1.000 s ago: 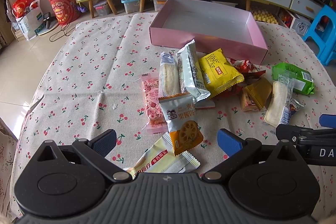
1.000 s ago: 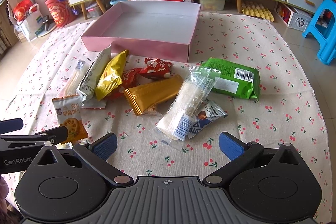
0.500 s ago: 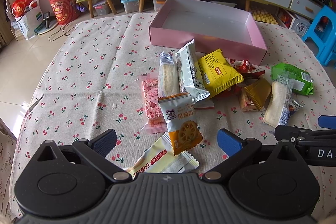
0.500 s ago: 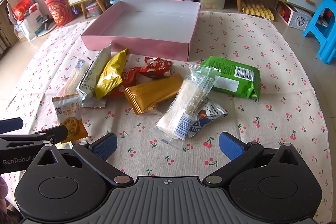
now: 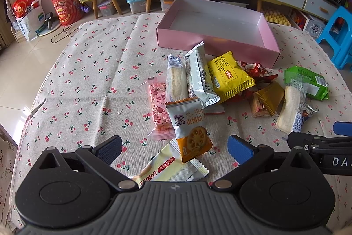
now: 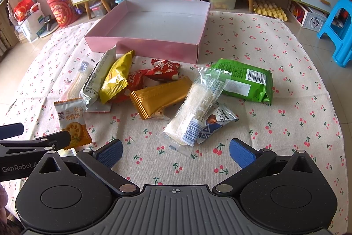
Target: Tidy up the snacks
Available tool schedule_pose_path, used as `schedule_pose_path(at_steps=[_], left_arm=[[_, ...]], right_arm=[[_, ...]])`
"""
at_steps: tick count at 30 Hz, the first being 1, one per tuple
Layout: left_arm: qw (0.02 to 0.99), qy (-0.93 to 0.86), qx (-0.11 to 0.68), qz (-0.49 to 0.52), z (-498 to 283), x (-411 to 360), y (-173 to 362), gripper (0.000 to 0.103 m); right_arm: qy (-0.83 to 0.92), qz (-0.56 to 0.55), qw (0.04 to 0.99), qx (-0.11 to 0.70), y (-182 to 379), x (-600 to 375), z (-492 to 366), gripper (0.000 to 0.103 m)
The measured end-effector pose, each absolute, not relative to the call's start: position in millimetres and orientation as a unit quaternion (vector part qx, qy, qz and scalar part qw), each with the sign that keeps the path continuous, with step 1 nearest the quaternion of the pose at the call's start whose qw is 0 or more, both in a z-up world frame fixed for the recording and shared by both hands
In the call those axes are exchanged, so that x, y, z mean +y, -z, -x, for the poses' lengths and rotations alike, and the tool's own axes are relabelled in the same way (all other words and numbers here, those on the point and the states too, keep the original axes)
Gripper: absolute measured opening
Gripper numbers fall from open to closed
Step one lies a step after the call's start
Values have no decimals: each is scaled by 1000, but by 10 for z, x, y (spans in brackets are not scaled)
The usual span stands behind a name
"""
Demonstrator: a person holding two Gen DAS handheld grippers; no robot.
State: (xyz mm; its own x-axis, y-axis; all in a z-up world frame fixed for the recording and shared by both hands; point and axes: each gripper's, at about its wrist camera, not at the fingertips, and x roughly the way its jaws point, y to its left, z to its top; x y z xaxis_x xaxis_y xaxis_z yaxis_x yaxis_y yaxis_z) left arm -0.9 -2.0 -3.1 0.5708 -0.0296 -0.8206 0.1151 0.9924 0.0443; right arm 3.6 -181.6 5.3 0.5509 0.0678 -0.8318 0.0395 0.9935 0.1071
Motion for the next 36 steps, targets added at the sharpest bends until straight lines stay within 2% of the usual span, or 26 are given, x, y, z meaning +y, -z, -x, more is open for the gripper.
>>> schedule_pose_path(at_steps=[17,26,36], left_arm=[[884,62,461,-48,15,-54,-15,102],[883,106,457,-33,-224,19,-193,102],[867,138,476,48,-690,237,-100,86]], right_arm=[[-1,-64,876,478,-47,-1856,-57,103],[-24,-113,859,500,-182,-2017,-330,103],[-84,-169,852,489,-226,-2022,-710,103]])
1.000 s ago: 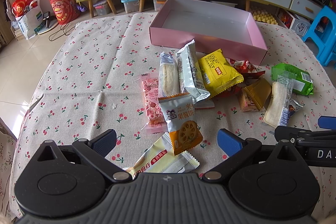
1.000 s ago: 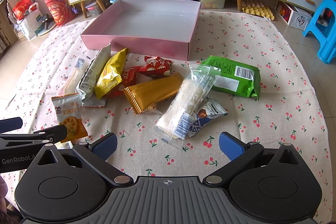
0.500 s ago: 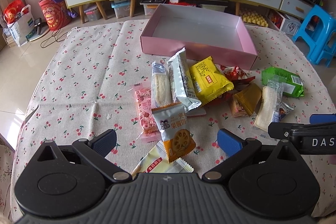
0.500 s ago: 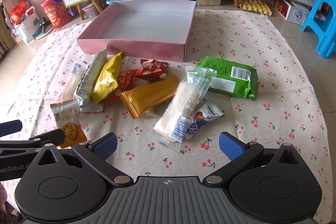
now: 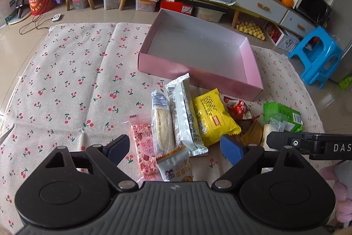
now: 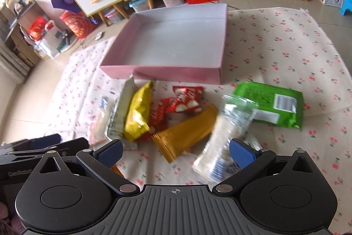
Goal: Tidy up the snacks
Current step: 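Grasp the white blue-striped bar with the left gripper while the right grasps the red candy packet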
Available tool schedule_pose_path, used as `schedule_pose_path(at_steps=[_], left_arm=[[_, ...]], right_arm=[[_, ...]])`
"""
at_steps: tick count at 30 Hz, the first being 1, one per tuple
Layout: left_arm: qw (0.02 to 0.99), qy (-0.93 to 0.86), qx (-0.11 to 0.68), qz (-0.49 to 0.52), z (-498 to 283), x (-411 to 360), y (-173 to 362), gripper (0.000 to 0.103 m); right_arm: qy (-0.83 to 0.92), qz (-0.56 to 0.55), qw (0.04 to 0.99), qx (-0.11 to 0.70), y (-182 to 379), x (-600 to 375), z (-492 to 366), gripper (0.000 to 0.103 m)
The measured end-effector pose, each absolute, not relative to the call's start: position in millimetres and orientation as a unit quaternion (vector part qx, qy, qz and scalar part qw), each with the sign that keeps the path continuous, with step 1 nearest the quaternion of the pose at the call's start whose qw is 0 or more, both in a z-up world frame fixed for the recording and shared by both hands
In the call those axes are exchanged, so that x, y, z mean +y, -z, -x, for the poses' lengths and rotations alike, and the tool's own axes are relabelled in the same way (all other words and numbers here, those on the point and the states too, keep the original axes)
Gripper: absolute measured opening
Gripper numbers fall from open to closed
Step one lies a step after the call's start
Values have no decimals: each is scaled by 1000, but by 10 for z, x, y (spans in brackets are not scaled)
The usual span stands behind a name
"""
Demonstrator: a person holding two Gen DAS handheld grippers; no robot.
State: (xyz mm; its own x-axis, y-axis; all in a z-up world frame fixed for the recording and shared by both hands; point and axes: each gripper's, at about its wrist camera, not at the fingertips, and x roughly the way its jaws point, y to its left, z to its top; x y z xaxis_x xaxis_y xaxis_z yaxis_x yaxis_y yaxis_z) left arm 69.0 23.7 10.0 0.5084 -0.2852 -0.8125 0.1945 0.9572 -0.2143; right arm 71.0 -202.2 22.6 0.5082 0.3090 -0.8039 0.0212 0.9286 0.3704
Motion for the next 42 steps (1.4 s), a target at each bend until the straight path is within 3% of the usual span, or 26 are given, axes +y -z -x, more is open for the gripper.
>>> schedule_pose_path(at_steps=[10,16,25,38,42], left_arm=[[842,131,505,135,-1027,463,96,52],[823,138,529,156,-1131,461,172,32],[828,138,531,119,-1251,392,223,25],[827,131,539,91,-1343,325,280,27],[830,132,536,78,-1351,284,302,28]], right_arm=[[-72,-216,843,488,-91,-2039,-1017,94],[-31,-221,837,500,78,-2190,-1233,73],[-27,-227,825,517,288,-2205,-1344,52],[-31,-183,838,513,410,-2060,-1403,48],[-30,-162,847,506,422,-2029,-1392,41]])
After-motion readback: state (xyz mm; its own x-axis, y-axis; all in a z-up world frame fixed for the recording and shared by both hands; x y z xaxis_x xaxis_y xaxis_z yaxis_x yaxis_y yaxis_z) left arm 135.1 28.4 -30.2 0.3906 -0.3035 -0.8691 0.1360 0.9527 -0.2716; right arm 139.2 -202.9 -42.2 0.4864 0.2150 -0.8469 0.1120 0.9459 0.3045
